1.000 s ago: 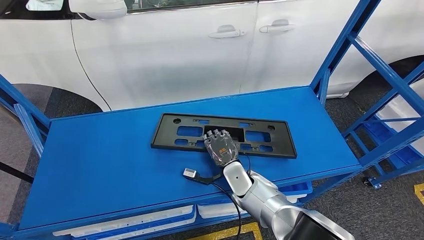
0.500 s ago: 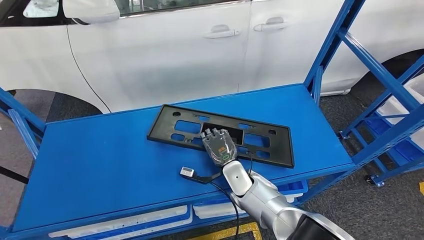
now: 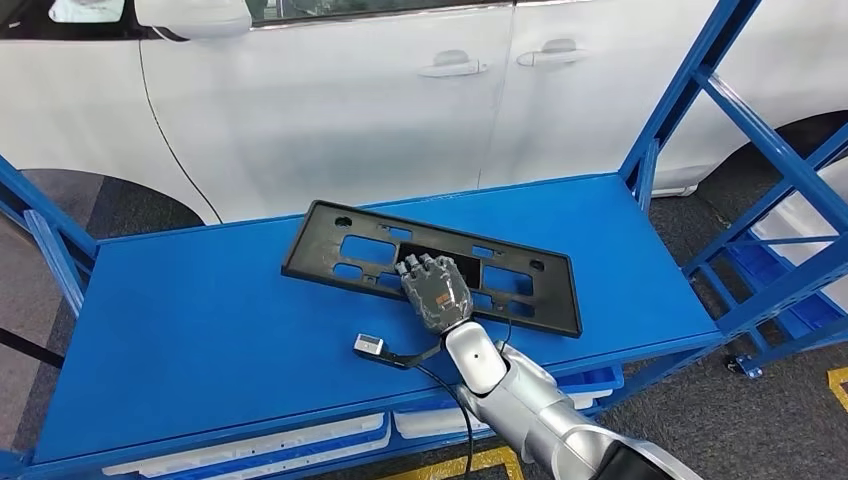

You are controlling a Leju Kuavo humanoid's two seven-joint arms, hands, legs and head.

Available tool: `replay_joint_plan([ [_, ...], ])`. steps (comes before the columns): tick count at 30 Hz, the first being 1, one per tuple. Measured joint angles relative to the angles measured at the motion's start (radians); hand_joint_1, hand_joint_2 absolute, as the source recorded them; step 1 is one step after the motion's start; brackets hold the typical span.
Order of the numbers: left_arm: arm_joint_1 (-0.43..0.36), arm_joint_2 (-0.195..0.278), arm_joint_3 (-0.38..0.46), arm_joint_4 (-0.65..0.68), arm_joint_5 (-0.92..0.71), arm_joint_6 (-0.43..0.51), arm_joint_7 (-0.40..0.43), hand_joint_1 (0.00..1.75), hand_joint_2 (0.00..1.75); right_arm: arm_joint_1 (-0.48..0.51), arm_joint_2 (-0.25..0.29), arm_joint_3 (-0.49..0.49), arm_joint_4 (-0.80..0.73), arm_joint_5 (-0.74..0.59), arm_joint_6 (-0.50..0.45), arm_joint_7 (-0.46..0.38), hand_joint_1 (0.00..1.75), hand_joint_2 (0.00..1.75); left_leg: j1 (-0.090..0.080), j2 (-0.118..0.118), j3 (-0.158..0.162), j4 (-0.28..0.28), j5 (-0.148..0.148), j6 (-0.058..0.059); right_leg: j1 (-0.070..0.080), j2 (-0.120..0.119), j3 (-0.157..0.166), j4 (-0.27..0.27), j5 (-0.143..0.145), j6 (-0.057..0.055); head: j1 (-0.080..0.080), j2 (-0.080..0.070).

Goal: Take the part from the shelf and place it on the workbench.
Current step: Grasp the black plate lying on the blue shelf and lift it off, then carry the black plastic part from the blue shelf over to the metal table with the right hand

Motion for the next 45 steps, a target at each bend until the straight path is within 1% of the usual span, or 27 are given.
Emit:
replay_joint_plan([
  [2, 0.001, 0.0, 0.001, 0.0, 0.0, -0.024, -0.026, 0.0, 1.75, 0.064, -0.001, -0.089, -0.137, -0.147, 0.0, -0.234, 1.75, 1.75, -0.001, 0.0, -0.001, 0.0, -0.001, 0.005, -0.003, -0.001, -0.063, 0.129, -0.06, 0.007, 0.0, 0.0],
  [3, 0.001, 0.0, 0.007, 0.0, 0.0, -0.044, -0.049, 0.0, 1.75, 0.096, 0.006, -0.146, -0.204, -0.266, -0.001, -0.395, 1.75, 1.75, -0.001, 0.0, -0.001, 0.001, -0.002, 0.005, -0.005, -0.001, -0.089, 0.179, -0.074, 0.008, 0.0, 0.0],
  [4, 0.002, 0.0, 0.016, 0.0, 0.0, -0.064, -0.075, 0.0, 1.75, 0.122, 0.014, -0.204, -0.266, -0.42, 0.001, -0.56, 1.75, 1.75, -0.002, -0.001, -0.001, 0.001, -0.003, 0.006, -0.006, -0.001, -0.1, 0.197, -0.069, 0.008, 0.0, 0.0],
  [5, 0.002, 0.0, 0.027, 0.0, 0.0, -0.08, -0.102, 0.0, 1.75, 0.142, 0.02, -0.254, -0.328, -0.607, 0.009, -0.702, 1.75, 1.75, -0.002, -0.003, 0.001, 0.002, -0.003, 0.007, -0.006, -0.001, -0.092, 0.176, -0.046, 0.006, 0.0, 0.0],
  [6, 0.001, 0.0, 0.039, 0.0, 0.0, -0.091, -0.124, 0.0, 1.75, 0.156, 0.02, -0.293, -0.393, -0.806, 0.025, -0.813, 1.75, 1.75, -0.003, -0.006, 0.004, 0.002, -0.004, 0.006, -0.005, -0.001, -0.065, 0.119, -0.011, 0.001, 0.0, 0.0],
  [8, 0.002, -0.001, 0.058, 0.0, 0.0, -0.091, -0.146, 0.0, 1.75, 0.17, -0.008, -0.311, -0.562, -1.231, 0.108, -0.91, 1.75, 1.75, -0.006, -0.012, 0.008, 0.002, -0.007, 0.003, 0.0, -0.003, 0.001, -0.017, 0.045, -0.014, 0.0, 0.0],
  [10, 0.008, -0.003, 0.074, 0.0, 0.0, -0.061, -0.154, 0.0, 1.75, 0.181, -0.05, -0.299, -0.768, -1.541, 0.264, -0.932, 1.75, 1.75, -0.007, -0.013, 0.006, 0.001, -0.009, -0.006, 0.005, -0.004, 0.025, -0.078, 0.059, -0.023, 0.0, 0.0],
  [11, 0.01, -0.003, 0.081, 0.0, 0.0, -0.041, -0.155, 0.0, 1.75, 0.186, -0.065, -0.297, -0.864, -1.614, 0.345, -0.935, 1.75, 1.75, -0.008, -0.011, 0.006, -0.001, -0.01, -0.013, 0.006, -0.002, 0.024, -0.08, 0.061, -0.025, 0.0, 0.0],
  [14, 0.011, 0.0, 0.097, 0.0, 0.0, -0.007, -0.16, 0.0, 1.75, 0.191, -0.081, -0.296, -1.05, -1.642, 0.471, -0.937, 1.75, 1.75, -0.01, -0.003, 0.007, 0.012, -0.029, -0.028, -0.003, 0.0, 0.037, -0.104, 0.07, -0.036, 0.0, 0.0],
  [15, 0.009, 0.001, 0.1, 0.0, 0.0, -0.005, -0.161, 0.0, 1.75, 0.193, -0.083, -0.296, -1.083, -1.639, 0.48, -0.937, 1.75, 1.75, -0.01, -0.002, -0.007, 0.049, -0.053, -0.031, -0.006, -0.003, 0.044, -0.111, 0.072, -0.039, 0.0, 0.0],
  [17, 0.009, 0.002, 0.104, 0.0, 0.0, -0.004, -0.162, 0.0, 1.75, 0.201, -0.089, -0.296, -1.135, -1.636, 0.49, -0.938, 1.75, 1.75, -0.006, -0.001, -0.063, 0.177, -0.119, -0.037, -0.005, -0.008, 0.048, -0.113, 0.071, -0.045, 0.0, 0.0],
  [18, 0.01, 0.002, 0.106, 0.0, 0.0, -0.004, -0.162, 0.0, 1.75, 0.206, -0.093, -0.296, -1.154, -1.636, 0.491, -0.939, 1.75, 1.75, -0.006, 0.0, -0.092, 0.238, -0.141, -0.04, -0.003, -0.008, 0.047, -0.111, 0.07, -0.046, 0.0, 0.0],
  [19, 0.011, 0.002, 0.107, 0.0, 0.0, -0.003, -0.163, 0.0, 1.75, 0.211, -0.096, -0.296, -1.171, -1.636, 0.493, -0.938, 1.75, 1.75, -0.006, 0.0, -0.107, 0.269, -0.146, -0.042, -0.002, -0.008, 0.046, -0.109, 0.069, -0.047, 0.0, 0.0],
  [20, 0.012, 0.002, 0.108, 0.0, 0.0, 0.0, -0.166, 0.0, 1.75, 0.215, -0.099, -0.296, -1.186, -1.637, 0.498, -0.938, 1.75, 1.75, -0.005, 0.0, -0.104, 0.262, -0.131, -0.043, -0.002, -0.007, 0.045, -0.106, 0.068, -0.047, 0.0, 0.0],
  [22, 0.01, 0.002, 0.109, 0.0, 0.0, 0.028, -0.187, 0.0, 1.75, 0.219, -0.103, -0.296, -1.209, -1.656, 0.53, -0.938, 1.75, 1.75, -0.005, 0.0, -0.043, 0.138, -0.063, -0.041, -0.001, -0.005, 0.044, -0.097, 0.062, -0.044, 0.0, 0.0],
  [24, 0.006, 0.001, 0.107, 0.0, 0.0, 0.069, -0.215, 0.0, 1.75, 0.219, -0.106, -0.296, -1.227, -1.699, 0.594, -0.933, 1.75, 1.75, -0.009, 0.0, 0.013, 0.022, -0.023, -0.032, 0.002, -0.003, 0.042, -0.087, 0.057, -0.037, 0.0, 0.0],
  [25, 0.005, 0.001, 0.105, 0.0, -0.001, 0.079, -0.227, 0.0, 1.75, 0.219, -0.107, -0.296, -1.234, -1.733, 0.639, -0.923, 1.75, 1.75, -0.011, 0.0, 0.023, 0.0, -0.02, -0.026, 0.004, -0.002, 0.04, -0.084, 0.056, -0.033, 0.0, 0.0],
  [29, 0.005, -0.001, 0.1, 0.0, -0.001, 0.039, -0.253, 0.0, 1.75, 0.22, -0.111, -0.297, -1.241, -1.864, 0.836, -0.859, 1.75, 1.75, -0.008, 0.0, 0.023, -0.011, -0.01, -0.003, 0.003, 0.0, 0.033, -0.074, 0.048, -0.012, 0.0, 0.0],
  [31, 0.004, -0.002, 0.1, 0.0, -0.001, 0.022, -0.25, 0.0, 1.75, 0.221, -0.112, -0.296, -1.236, -1.902, 0.916, -0.827, 1.75, 1.75, -0.004, 0.001, 0.022, -0.016, -0.002, 0.006, 0.0, 0.0, 0.0, 0.003, -0.004, -0.001, 0.0, 0.0],
  [33, 0.005, -0.004, 0.1, 0.0, 0.0, 0.015, -0.237, 0.0, 1.75, 0.222, -0.112, -0.295, -1.225, -1.939, 0.985, -0.787, 1.75, 1.75, -0.004, 0.002, 0.016, -0.014, 0.002, 0.008, -0.006, -0.001, -0.063, 0.142, -0.075, 0.008, 0.0, 0.0],
  [34, 0.005, -0.004, 0.1, 0.0, 0.0, 0.014, -0.23, 0.0, 1.75, 0.222, -0.112, -0.294, -1.218, -1.962, 1.015, -0.763, 1.75, 1.75, -0.003, 0.002, 0.012, -0.012, 0.004, 0.008, -0.009, -0.001, -0.086, 0.195, -0.094, 0.011, 0.0, 0.0],
  [35, 0.006, -0.005, 0.1, 0.0, 0.0, 0.013, -0.223, 0.0, 1.75, 0.222, -0.112, -0.293, -1.209, -1.987, 1.04, -0.737, 1.75, 1.75, -0.003, 0.002, 0.009, -0.01, 0.004, 0.007, -0.011, -0.002, -0.091, 0.211, -0.092, 0.013, 0.0, 0.0],
  [36, 0.006, -0.006, 0.1, 0.0, 0.0, 0.012, -0.219, 0.0, 1.75, 0.222, -0.112, -0.291, -1.201, -2.009, 1.058, -0.714, 1.75, 1.75, -0.003, 0.001, 0.007, -0.008, 0.005, 0.006, -0.014, -0.002, -0.075, 0.184, -0.071, 0.014, 0.0, 0.0],
  [38, 0.006, -0.007, 0.1, 0.0, 0.0, 0.01, -0.215, 0.0, 1.75, 0.222, -0.112, -0.288, -1.186, -2.034, 1.082, -0.686, 1.75, 1.75, -0.002, 0.0, 0.004, -0.003, 0.005, 0.002, -0.017, -0.003, 0.001, 0.044, -0.008, 0.011, 0.0, 0.0],
  [40, 0.006, -0.008, 0.099, 0.0, 0.0, 0.007, -0.213, 0.0, 1.75, 0.223, -0.112, -0.285, -1.176, -2.024, 1.101, -0.684, 1.75, 1.75, -0.004, -0.002, -0.002, 0.002, 0.008, -0.009, -0.014, -0.002, 0.052, -0.059, 0.028, 0.003, 0.0, 0.0],
  [43, 0.008, -0.009, 0.098, 0.0, 0.0, -0.002, -0.199, 0.0, 1.75, 0.243, -0.112, -0.283, -1.167, -1.964, 1.13, -0.712, 1.75, 1.75, -0.006, -0.003, -0.009, -0.002, 0.017, -0.03, -0.009, 0.0, 0.049, -0.076, 0.043, -0.015, 0.0, 0.0],
  [45, 0.009, -0.012, 0.097, 0.0, 0.0, -0.007, -0.178, 0.0, 1.75, 0.265, -0.11, -0.282, -1.163, -1.923, 1.144, -0.738, 1.75, 1.75, -0.004, -0.002, -0.02, 0.019, -0.009, -0.04, -0.012, -0.004, 0.042, -0.086, 0.058, -0.033, 0.0, 0.0],
])
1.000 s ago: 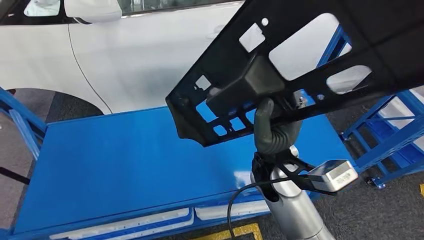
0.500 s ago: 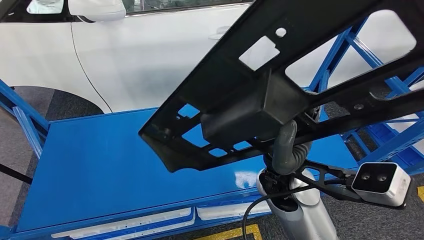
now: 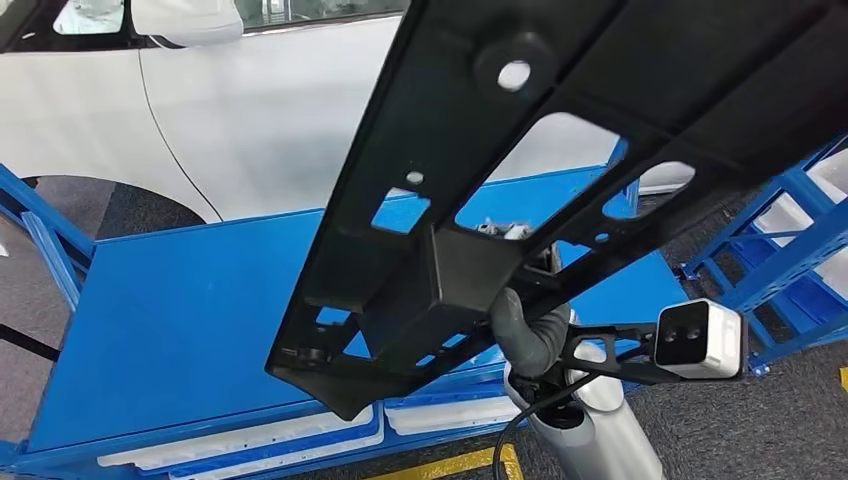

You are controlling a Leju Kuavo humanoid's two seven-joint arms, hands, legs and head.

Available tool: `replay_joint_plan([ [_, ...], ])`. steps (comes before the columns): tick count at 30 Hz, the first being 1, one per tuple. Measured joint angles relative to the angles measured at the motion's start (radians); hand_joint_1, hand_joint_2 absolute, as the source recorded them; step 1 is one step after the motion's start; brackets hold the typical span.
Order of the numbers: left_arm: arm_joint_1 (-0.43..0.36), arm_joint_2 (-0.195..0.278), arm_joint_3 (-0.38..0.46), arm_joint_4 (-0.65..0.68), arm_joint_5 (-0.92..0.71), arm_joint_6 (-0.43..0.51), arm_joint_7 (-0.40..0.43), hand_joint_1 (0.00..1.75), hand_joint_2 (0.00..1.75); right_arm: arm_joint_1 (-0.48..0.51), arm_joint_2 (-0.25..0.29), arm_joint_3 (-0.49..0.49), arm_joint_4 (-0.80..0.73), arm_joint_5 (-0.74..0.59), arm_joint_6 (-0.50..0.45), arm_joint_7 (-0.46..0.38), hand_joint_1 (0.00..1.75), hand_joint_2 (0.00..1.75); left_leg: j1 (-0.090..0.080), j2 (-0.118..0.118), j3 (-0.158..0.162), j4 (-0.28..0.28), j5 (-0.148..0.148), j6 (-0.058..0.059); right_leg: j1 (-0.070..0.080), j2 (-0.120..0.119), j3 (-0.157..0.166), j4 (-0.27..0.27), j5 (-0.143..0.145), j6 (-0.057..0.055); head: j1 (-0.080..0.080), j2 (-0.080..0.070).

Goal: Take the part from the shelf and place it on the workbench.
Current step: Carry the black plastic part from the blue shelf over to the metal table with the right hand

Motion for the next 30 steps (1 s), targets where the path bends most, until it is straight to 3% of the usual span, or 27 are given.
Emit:
replay_joint_plan([
  [1, 0.0, -0.002, 0.0, 0.0, 0.0, 0.0, 0.015, 0.0, 1.75, 0.01, 0.001, 0.0, 0.003, 0.014, 0.006, -0.012, 1.75, 1.75, 0.001, 0.001, -0.015, 0.04, -0.035, -0.003, -0.001, -0.002, -0.006, -0.004, 0.008, -0.007, 0.0, 0.0],
  [3, 0.0, -0.005, -0.001, 0.0, 0.0, 0.004, 0.044, 0.0, 1.75, 0.023, 0.003, 0.007, 0.015, 0.017, 0.023, -0.029, 1.75, 1.75, 0.002, 0.003, -0.058, 0.17, -0.124, -0.006, 0.003, -0.004, -0.025, -0.005, 0.023, -0.016, 0.0, 0.0],
  [5, -0.001, -0.007, -0.004, 0.0, 0.0, 0.012, 0.072, 0.0, 1.75, 0.025, -0.003, 0.024, 0.038, -0.002, 0.03, -0.048, 1.75, 1.75, 0.002, 0.003, -0.073, 0.257, -0.17, -0.008, 0.009, -0.005, -0.047, -0.004, 0.039, -0.018, 0.0, 0.0],
  [6, -0.002, -0.007, -0.007, 0.0, 0.0, 0.017, 0.084, 0.0, 1.75, 0.023, -0.008, 0.034, 0.049, -0.012, 0.025, -0.059, 1.75, 1.75, 0.002, 0.003, -0.053, 0.245, -0.165, -0.006, 0.012, -0.004, -0.058, -0.002, 0.047, -0.017, 0.0, 0.0],
  [9, -0.01, -0.007, -0.018, 0.0, 0.0, 0.03, 0.111, 0.0, 1.75, 0.011, -0.024, 0.06, 0.057, -0.039, -0.012, -0.081, 1.75, 1.75, -0.001, 0.002, 0.088, 0.039, -0.105, 0.007, 0.016, -0.004, -0.084, 0.005, 0.071, -0.009, 0.0, 0.0],
  [10, -0.013, -0.006, -0.022, 0.0, 0.0, 0.035, 0.117, 0.0, 1.75, 0.004, -0.031, 0.068, 0.056, -0.051, -0.025, -0.083, 1.75, 1.75, -0.004, 0.002, 0.118, -0.012, -0.092, 0.013, 0.017, -0.005, -0.089, 0.007, 0.078, -0.004, 0.0, 0.0],
  [11, -0.014, -0.006, -0.025, 0.0, 0.0, 0.04, 0.122, 0.0, 1.75, -0.002, -0.04, 0.076, 0.055, -0.063, -0.037, -0.083, 1.75, 1.75, -0.008, 0.001, 0.128, -0.033, -0.086, 0.019, 0.017, -0.005, -0.091, 0.007, 0.086, 0.002, 0.0, 0.0],
  [14, -0.011, -0.007, -0.04, 0.0, 0.0, 0.049, 0.135, 0.0, 1.75, -0.021, -0.081, 0.107, 0.054, -0.1, -0.071, -0.087, 1.75, 1.75, -0.012, 0.002, 0.113, -0.036, -0.058, 0.037, 0.013, -0.002, -0.097, 0.0, 0.104, 0.021, 0.0, 0.0],
  [15, -0.011, -0.007, -0.045, 0.0, 0.0, 0.05, 0.139, 0.0, 1.75, -0.028, -0.097, 0.116, 0.054, -0.109, -0.08, -0.089, 1.75, 1.75, -0.009, 0.005, 0.103, -0.038, -0.045, 0.045, 0.011, 0.0, -0.106, 0.012, 0.085, 0.026, 0.0, 0.0],
  [16, -0.011, -0.007, -0.049, 0.0, 0.0, 0.051, 0.141, 0.0, 1.75, -0.034, -0.113, 0.125, 0.053, -0.116, -0.087, -0.092, 1.75, 1.75, -0.007, 0.007, 0.091, -0.04, -0.03, 0.051, 0.009, 0.001, -0.12, 0.046, 0.046, 0.032, 0.0, 0.0],
  [18, -0.012, -0.008, -0.055, 0.0, 0.0, 0.051, 0.142, 0.0, 1.75, -0.042, -0.137, 0.137, 0.053, -0.123, -0.093, -0.095, 1.75, 1.75, -0.005, 0.01, 0.059, -0.04, -0.006, 0.057, 0.003, 0.002, -0.157, 0.169, -0.064, 0.041, 0.0, 0.0],
  [19, -0.012, -0.008, -0.057, 0.0, 0.0, 0.051, 0.142, 0.0, 1.75, -0.044, -0.147, 0.143, 0.053, -0.125, -0.094, -0.095, 1.75, 1.75, -0.005, 0.01, 0.043, -0.039, 0.006, 0.056, 0.0, 0.001, -0.17, 0.237, -0.102, 0.046, 0.0, 0.0],
  [20, -0.011, -0.008, -0.06, 0.0, 0.0, 0.051, 0.142, 0.0, 1.75, -0.046, -0.156, 0.148, 0.053, -0.125, -0.095, -0.095, 1.75, 1.75, -0.005, 0.011, 0.027, -0.038, 0.018, 0.055, -0.002, 0.001, -0.171, 0.284, -0.115, 0.05, 0.0, 0.0],
  [21, -0.01, -0.008, -0.062, 0.0, 0.0, 0.051, 0.142, 0.0, 1.75, -0.047, -0.163, 0.154, 0.053, -0.125, -0.095, -0.095, 1.75, 1.75, -0.005, 0.011, 0.011, -0.037, 0.029, 0.053, -0.004, 0.001, -0.157, 0.303, -0.108, 0.052, 0.0, 0.0],
  [22, -0.01, -0.008, -0.065, 0.0, 0.0, 0.051, 0.142, 0.0, 1.75, -0.05, -0.169, 0.159, 0.053, -0.125, -0.096, -0.095, 1.75, 1.75, -0.005, 0.011, -0.004, -0.035, 0.039, 0.051, -0.005, 0.001, -0.126, 0.286, -0.087, 0.053, 0.0, 0.0],
  [24, -0.01, -0.008, -0.069, 0.0, 0.0, 0.051, 0.142, 0.0, 1.75, -0.058, -0.176, 0.168, 0.053, -0.126, -0.097, -0.095, 1.75, 1.75, -0.006, 0.01, -0.028, -0.029, 0.057, 0.043, -0.006, 0.001, -0.013, 0.161, -0.059, 0.048, 0.0, 0.0],
  [26, -0.01, -0.008, -0.071, 0.0, 0.0, 0.051, 0.142, 0.0, 1.75, -0.067, -0.179, 0.173, 0.05, -0.126, -0.097, -0.096, 1.75, 1.75, -0.007, 0.009, -0.042, -0.025, 0.073, 0.032, -0.001, 0.002, 0.083, 0.027, -0.074, 0.037, 0.0, 0.0],
  [27, -0.01, -0.007, -0.072, 0.0, 0.0, 0.051, 0.142, 0.0, 1.75, -0.07, -0.18, 0.175, 0.049, -0.126, -0.097, -0.096, 1.75, 1.75, -0.007, 0.009, -0.044, -0.026, 0.082, 0.026, 0.003, 0.002, 0.102, -0.004, -0.083, 0.031, 0.0, 0.0],
  [29, -0.008, -0.007, -0.072, 0.0, 0.0, 0.051, 0.142, 0.0, 1.75, -0.071, -0.183, 0.18, 0.047, -0.126, -0.097, -0.097, 1.75, 1.75, -0.005, 0.008, -0.049, -0.031, 0.099, 0.012, 0.005, 0.0, 0.094, -0.016, -0.071, 0.015, 0.0, 0.0],
  [30, -0.007, -0.007, -0.072, 0.001, 0.0, 0.051, 0.142, 0.0, 1.75, -0.072, -0.184, 0.182, 0.047, -0.126, -0.097, -0.096, 1.75, 1.75, -0.004, 0.008, -0.057, -0.025, 0.089, 0.007, 0.004, -0.002, 0.085, -0.018, -0.06, 0.006, 0.0, 0.0],
])
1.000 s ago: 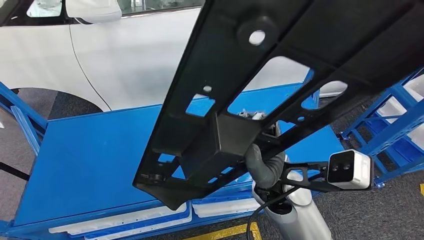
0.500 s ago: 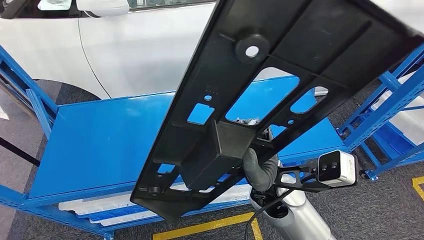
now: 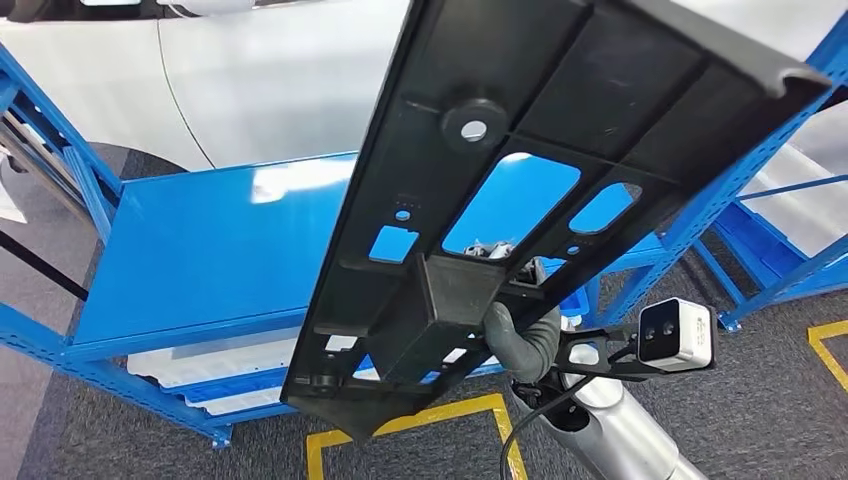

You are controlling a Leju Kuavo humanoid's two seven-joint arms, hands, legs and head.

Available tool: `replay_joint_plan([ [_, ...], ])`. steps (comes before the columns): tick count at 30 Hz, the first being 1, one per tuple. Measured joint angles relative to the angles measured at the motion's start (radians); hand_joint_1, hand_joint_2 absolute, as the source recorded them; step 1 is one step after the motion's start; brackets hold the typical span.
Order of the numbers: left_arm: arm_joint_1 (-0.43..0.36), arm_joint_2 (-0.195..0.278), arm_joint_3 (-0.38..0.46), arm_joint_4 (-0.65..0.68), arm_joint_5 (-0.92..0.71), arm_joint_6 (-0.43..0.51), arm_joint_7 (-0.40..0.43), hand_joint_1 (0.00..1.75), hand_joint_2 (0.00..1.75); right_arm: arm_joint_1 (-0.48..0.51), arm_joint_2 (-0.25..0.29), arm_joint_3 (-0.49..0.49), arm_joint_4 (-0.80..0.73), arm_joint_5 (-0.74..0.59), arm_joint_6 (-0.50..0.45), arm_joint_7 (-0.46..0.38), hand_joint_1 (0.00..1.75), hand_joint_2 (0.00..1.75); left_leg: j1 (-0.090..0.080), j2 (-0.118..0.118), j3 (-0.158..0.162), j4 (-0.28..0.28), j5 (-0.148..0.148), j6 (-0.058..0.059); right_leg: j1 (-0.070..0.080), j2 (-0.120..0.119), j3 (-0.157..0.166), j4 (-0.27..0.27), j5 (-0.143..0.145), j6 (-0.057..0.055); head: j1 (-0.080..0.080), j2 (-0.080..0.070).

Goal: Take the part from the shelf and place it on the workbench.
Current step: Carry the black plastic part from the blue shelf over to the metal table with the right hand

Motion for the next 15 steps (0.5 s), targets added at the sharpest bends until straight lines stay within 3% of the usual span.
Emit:
replay_joint_plan([
  [1, 0.002, 0.0, 0.0, 0.0, 0.0, 0.0, 0.0, 0.0, 1.75, -0.001, -0.001, 0.002, 0.0, 0.0, 0.0, 0.0, 1.75, 1.75, 0.001, 0.0, -0.011, 0.023, -0.031, -0.004, -0.002, -0.002, -0.012, -0.003, 0.014, -0.009, 0.0, 0.0],
  [2, 0.002, 0.0, 0.0, 0.001, 0.0, 0.0, 0.0, 0.0, 1.75, -0.001, -0.001, 0.004, 0.0, 0.0, 0.0, 0.0, 1.75, 1.75, 0.003, -0.001, -0.026, 0.065, -0.079, -0.007, -0.002, -0.004, -0.027, -0.004, 0.027, -0.016, 0.0, 0.0],
  [4, 0.003, 0.0, 0.0, 0.001, 0.0, 0.0, 0.001, 0.0, 1.75, -0.001, -0.002, 0.007, -0.001, 0.0, -0.004, -0.001, 1.75, 1.75, 0.004, -0.001, -0.054, 0.195, -0.184, -0.012, 0.002, -0.004, -0.059, -0.003, 0.052, -0.022, 0.0, 0.0],
  [5, 0.003, 0.0, 0.0, 0.001, 0.0, -0.001, 0.001, 0.0, 1.75, -0.001, -0.005, 0.008, 0.0, 0.001, -0.01, -0.005, 1.75, 1.75, 0.004, -0.001, -0.059, 0.253, -0.206, -0.013, 0.004, -0.004, -0.076, -0.001, 0.064, -0.022, 0.0, 0.0],
  [6, 0.003, 0.0, -0.001, 0.001, 0.0, -0.002, 0.001, 0.0, 1.75, -0.001, -0.011, 0.011, 0.0, 0.002, -0.018, -0.014, 1.75, 1.75, 0.004, -0.001, -0.052, 0.287, -0.204, -0.014, 0.006, -0.005, -0.093, 0.001, 0.076, -0.022, 0.0, 0.0],
  [7, 0.003, 0.001, -0.003, 0.001, 0.0, -0.005, 0.002, 0.0, 1.75, 0.0, -0.021, 0.015, -0.001, 0.003, -0.024, -0.029, 1.75, 1.75, 0.004, -0.001, -0.029, 0.288, -0.181, -0.013, 0.007, -0.005, -0.11, 0.005, 0.088, -0.02, 0.0, 0.0],
  [9, 0.002, 0.003, -0.01, 0.001, 0.0, -0.013, 0.005, 0.0, 1.75, 0.003, -0.05, 0.023, -0.001, 0.007, -0.023, -0.067, 1.75, 1.75, 0.003, -0.001, 0.066, 0.19, -0.139, -0.006, 0.009, -0.005, -0.141, 0.013, 0.108, -0.014, 0.0, 0.0],
  [11, 0.0, 0.008, -0.017, 0.001, -0.001, -0.018, 0.008, 0.0, 1.75, 0.011, -0.076, 0.027, -0.002, 0.013, -0.012, -0.094, 1.75, 1.75, 0.0, -0.002, 0.168, 0.051, -0.154, 0.003, 0.012, -0.006, -0.159, 0.021, 0.122, -0.007, 0.0, 0.0],
  [12, -0.001, 0.01, -0.021, 0.001, -0.001, -0.019, 0.009, 0.0, 1.75, 0.016, -0.085, 0.027, -0.002, 0.018, -0.005, -0.1, 1.75, 1.75, -0.003, -0.003, 0.197, 0.007, -0.171, 0.007, 0.012, -0.006, -0.162, 0.022, 0.129, -0.003, 0.0, 0.0],
  [15, -0.003, 0.014, -0.032, 0.001, -0.001, -0.019, 0.014, 0.0, 1.75, 0.037, -0.11, 0.025, -0.002, 0.029, 0.02, -0.104, 1.75, 1.75, -0.007, -0.003, 0.197, -0.019, -0.169, 0.022, 0.009, -0.008, -0.164, 0.016, 0.152, 0.013, 0.0, 0.0],
])
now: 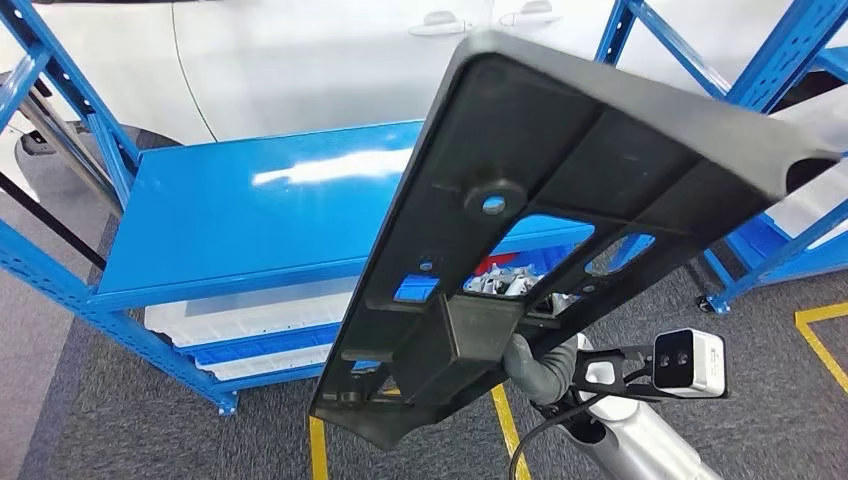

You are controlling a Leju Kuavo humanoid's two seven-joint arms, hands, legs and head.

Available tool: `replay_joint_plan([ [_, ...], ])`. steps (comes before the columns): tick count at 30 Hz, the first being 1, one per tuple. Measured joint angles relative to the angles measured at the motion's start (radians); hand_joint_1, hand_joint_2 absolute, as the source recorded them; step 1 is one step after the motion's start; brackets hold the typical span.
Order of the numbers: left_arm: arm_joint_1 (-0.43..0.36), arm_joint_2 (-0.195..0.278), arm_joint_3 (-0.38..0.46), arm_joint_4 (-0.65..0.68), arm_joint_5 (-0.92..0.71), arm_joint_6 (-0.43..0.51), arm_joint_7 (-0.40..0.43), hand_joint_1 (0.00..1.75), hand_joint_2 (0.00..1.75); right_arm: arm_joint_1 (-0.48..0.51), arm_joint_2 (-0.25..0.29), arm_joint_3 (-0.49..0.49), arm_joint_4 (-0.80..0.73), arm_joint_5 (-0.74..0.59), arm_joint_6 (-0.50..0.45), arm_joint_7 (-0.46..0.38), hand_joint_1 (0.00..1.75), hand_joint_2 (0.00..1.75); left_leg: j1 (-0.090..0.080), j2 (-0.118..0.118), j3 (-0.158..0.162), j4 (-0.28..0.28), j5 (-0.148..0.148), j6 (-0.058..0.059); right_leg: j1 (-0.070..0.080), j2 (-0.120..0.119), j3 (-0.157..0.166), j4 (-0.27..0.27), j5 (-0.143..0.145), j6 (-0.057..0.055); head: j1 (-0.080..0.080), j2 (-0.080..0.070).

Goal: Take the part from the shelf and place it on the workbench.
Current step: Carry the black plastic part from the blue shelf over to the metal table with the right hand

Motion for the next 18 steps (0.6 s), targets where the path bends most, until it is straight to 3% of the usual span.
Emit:
replay_joint_plan([
  [2, 0.0, 0.002, -0.01, 0.0, -0.001, 0.0, 0.004, 0.0, 1.75, 0.018, -0.016, -0.008, 0.0, -0.002, 0.007, 0.002, 1.75, 1.75, 0.003, 0.005, -0.013, -0.005, 0.019, 0.012, -0.004, 0.004, -0.006, 0.005, -0.009, 0.011, 0.0, 0.0],
  [3, 0.0, 0.004, -0.015, 0.0, -0.001, 0.0, 0.004, 0.0, 1.75, 0.026, -0.023, -0.015, 0.0, -0.006, -0.001, 0.01, 1.75, 1.75, 0.006, 0.008, -0.021, -0.008, 0.03, 0.018, -0.005, 0.006, -0.013, 0.021, -0.036, 0.015, 0.0, 0.0],
  [6, -0.003, 0.012, -0.031, 0.0, -0.002, -0.009, -0.011, 0.0, 1.75, 0.049, -0.031, -0.037, 0.017, 0.004, -0.065, 0.058, 1.75, 1.75, 0.005, 0.011, -0.061, -0.007, 0.064, 0.027, -0.01, 0.008, -0.053, 0.173, -0.184, 0.027, 0.0, 0.0],
  [7, -0.002, 0.013, -0.036, 0.001, -0.002, -0.013, -0.019, 0.0, 1.75, 0.064, -0.025, -0.045, 0.033, 0.026, -0.076, 0.066, 1.75, 1.75, 0.005, 0.011, -0.079, -0.006, 0.078, 0.026, -0.012, 0.008, -0.063, 0.237, -0.214, 0.031, 0.0, 0.0],
  [8, -0.001, 0.014, -0.039, 0.001, -0.002, -0.017, -0.027, 0.0, 1.75, 0.083, -0.012, -0.05, 0.052, 0.056, -0.073, 0.065, 1.75, 1.75, 0.004, 0.011, -0.097, -0.004, 0.091, 0.025, -0.014, 0.008, -0.063, 0.282, -0.215, 0.033, 0.0, 0.0],
  [9, 0.001, 0.014, -0.042, 0.002, -0.001, -0.019, -0.032, 0.0, 1.75, 0.103, 0.007, -0.054, 0.07, 0.089, -0.065, 0.063, 1.75, 1.75, 0.005, 0.011, -0.116, -0.001, 0.102, 0.022, -0.016, 0.008, -0.049, 0.298, -0.192, 0.034, 0.0, 0.0],
  [11, 0.004, 0.014, -0.043, 0.004, 0.0, -0.019, -0.036, 0.0, 1.75, 0.126, 0.034, -0.056, 0.09, 0.134, -0.054, 0.062, 1.75, 1.75, 0.005, 0.011, -0.14, 0.005, 0.116, 0.018, -0.018, 0.008, -0.018, 0.287, -0.145, 0.034, 0.0, 0.0],
  [12, 0.004, 0.014, -0.044, 0.004, 0.0, -0.019, -0.037, 0.0, 1.75, 0.13, 0.039, -0.056, 0.092, 0.142, -0.052, 0.063, 1.75, 1.75, 0.005, 0.011, -0.145, 0.006, 0.119, 0.017, -0.018, 0.008, -0.008, 0.278, -0.134, 0.033, 0.0, 0.0],
  [16, 0.004, 0.014, -0.044, 0.004, 0.0, -0.019, -0.037, 0.0, 1.75, 0.131, 0.04, -0.056, 0.093, 0.143, -0.051, 0.063, 1.75, 1.75, 0.005, 0.011, -0.147, 0.006, 0.119, 0.016, -0.019, 0.008, -0.003, 0.272, -0.131, 0.033, 0.0, 0.0],
  [18, 0.003, 0.014, -0.044, 0.005, 0.0, -0.019, -0.037, 0.0, 1.75, 0.135, 0.056, -0.056, 0.097, 0.157, -0.049, 0.066, 1.75, 1.75, 0.005, 0.011, -0.16, 0.012, 0.127, 0.013, -0.019, 0.008, 0.052, 0.203, -0.124, 0.032, 0.0, 0.0],
])
